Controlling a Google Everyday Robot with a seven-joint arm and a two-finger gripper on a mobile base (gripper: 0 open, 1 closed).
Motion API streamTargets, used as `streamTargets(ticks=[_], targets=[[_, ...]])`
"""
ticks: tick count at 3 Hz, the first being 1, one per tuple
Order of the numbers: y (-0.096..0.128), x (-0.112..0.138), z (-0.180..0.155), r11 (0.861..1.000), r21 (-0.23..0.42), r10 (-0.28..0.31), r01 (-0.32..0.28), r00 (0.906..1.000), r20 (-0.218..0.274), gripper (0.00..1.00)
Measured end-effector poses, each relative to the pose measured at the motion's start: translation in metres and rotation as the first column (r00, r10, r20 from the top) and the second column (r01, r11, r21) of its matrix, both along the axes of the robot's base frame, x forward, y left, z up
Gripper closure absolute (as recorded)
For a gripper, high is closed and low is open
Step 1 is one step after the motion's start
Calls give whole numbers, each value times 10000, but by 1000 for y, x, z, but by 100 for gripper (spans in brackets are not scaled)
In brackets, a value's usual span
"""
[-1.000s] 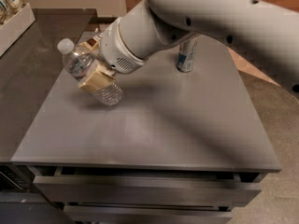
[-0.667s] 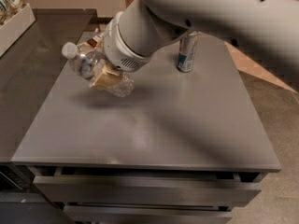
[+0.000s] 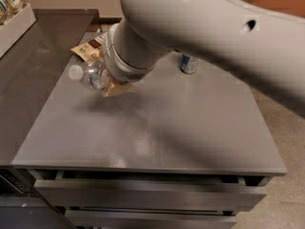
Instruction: Knock water bottle over
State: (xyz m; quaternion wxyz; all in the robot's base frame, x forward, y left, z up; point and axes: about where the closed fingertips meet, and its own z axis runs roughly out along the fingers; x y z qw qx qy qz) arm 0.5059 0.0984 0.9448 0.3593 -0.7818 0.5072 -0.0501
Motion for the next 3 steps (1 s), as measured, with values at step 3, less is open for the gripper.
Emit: streamTargets(ticks=[3], targets=[[-2,-2,-56,9422,-3198,1253,-1000,9903,594,83]])
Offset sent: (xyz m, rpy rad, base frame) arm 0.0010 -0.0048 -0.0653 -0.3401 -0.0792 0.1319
